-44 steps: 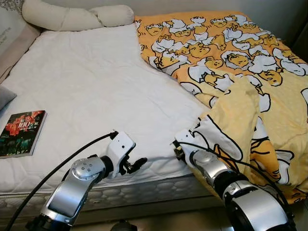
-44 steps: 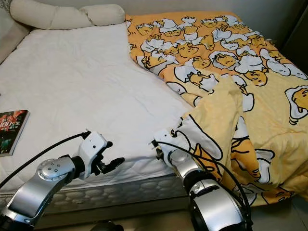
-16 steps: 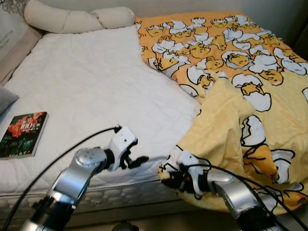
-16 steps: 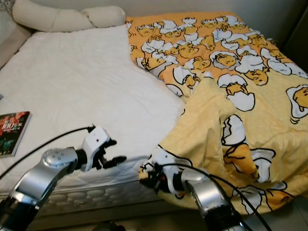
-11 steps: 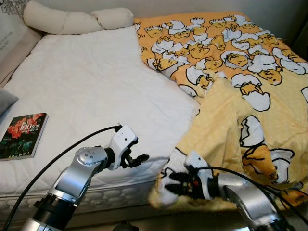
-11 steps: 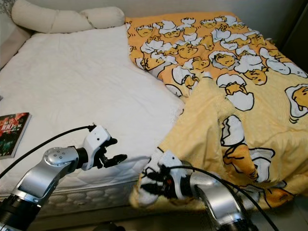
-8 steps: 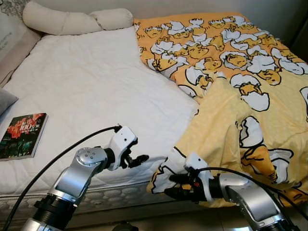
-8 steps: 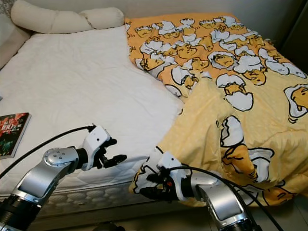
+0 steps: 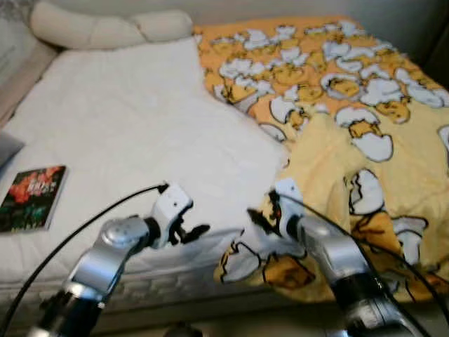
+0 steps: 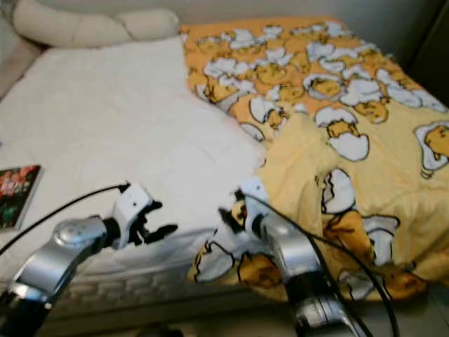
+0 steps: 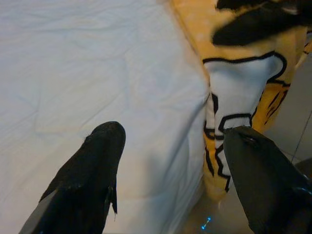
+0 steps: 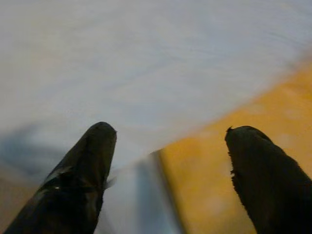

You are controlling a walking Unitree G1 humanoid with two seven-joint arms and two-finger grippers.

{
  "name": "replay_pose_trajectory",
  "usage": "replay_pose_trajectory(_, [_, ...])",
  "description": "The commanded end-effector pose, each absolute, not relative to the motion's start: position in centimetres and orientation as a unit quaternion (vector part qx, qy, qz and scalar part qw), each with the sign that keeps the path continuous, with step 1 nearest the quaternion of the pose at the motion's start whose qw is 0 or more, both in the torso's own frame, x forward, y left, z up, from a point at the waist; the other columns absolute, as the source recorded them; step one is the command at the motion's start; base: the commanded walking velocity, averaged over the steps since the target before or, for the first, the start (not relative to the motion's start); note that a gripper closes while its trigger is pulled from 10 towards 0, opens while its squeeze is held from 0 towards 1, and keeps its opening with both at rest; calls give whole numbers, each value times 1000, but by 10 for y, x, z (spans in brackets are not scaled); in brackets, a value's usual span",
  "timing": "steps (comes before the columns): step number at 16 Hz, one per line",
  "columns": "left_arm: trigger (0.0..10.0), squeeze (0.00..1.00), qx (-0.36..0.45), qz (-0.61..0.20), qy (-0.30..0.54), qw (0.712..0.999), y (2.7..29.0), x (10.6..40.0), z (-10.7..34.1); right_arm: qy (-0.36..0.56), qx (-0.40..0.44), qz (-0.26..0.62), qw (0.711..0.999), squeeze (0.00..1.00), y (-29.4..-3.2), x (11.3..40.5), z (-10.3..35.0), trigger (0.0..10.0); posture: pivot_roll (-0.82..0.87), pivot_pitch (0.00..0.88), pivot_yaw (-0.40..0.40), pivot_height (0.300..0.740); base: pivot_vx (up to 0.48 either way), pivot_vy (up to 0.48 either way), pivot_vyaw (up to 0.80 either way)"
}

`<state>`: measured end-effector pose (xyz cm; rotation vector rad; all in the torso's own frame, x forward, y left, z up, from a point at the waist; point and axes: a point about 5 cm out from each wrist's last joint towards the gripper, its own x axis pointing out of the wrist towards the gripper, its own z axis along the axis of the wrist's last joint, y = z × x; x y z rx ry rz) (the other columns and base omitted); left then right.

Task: Clean up the room

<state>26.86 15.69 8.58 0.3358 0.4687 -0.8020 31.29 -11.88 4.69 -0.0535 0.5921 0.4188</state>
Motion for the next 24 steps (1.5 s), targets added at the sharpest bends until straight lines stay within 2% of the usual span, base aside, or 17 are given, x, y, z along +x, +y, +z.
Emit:
replay_pose_trajectory(1, [10000,0,168,-374,219,885,161,268,91,284,-30,162,944,1000,-123,320,47,10000,24,0,85,740,0,0,0])
replay_pose_trajectory(2, [10000,0,169,-368,216,888,163,266,94,287,-40,115,950,882,-123,330,47,10000,36,11,86,740,0,0,0])
replay_pose_trajectory(3, [10000,0,171,-365,214,890,166,262,97,300,-62,76,949,0,-120,340,48,10000,46,31,87,740,0,0,0])
replay_pose_trajectory(6, [10000,0,174,-363,217,889,168,253,99,339,-72,36,937,0,-115,344,47,10000,66,64,80,740,0,0,0])
replay_pose_trajectory(10, [10000,0,172,-357,229,889,170,237,101,390,-21,22,920,0,-111,335,34,10000,111,116,55,740,0,0,0])
replay_pose_trajectory(11, [10000,0,172,-355,232,889,171,236,101,399,-14,17,917,0,-111,334,32,8863,112,118,55,740,0,0,0])
replay_pose_trajectory(12, [10000,0,172,-355,235,888,172,234,100,410,13,12,912,0,-111,332,30,4471,114,126,51,740,0,0,0])
replay_pose_trajectory(13, [10000,0,173,-355,237,888,172,233,101,415,28,13,909,0,-111,331,29,3412,114,130,48,740,0,0,0])
replay_pose_trajectory(14, [10000,0,172,-357,237,887,171,232,101,417,32,16,908,0,-111,331,28,3333,114,131,47,740,0,0,0])
replay_pose_trajectory(16, [10000,0,169,-368,238,883,167,231,102,419,34,13,907,0,-114,330,27,549,116,134,44,740,0,0,0])
replay_pose_trajectory(18, [10000,0,169,-371,238,882,165,230,103,423,38,8,905,0,-117,329,26,0,120,139,40,740,0,0,0])
replay_pose_trajectory(24, [10000,0,172,-374,248,877,167,228,102,430,50,2,901,0,-128,324,19,0,119,141,37,740,0,0,0])
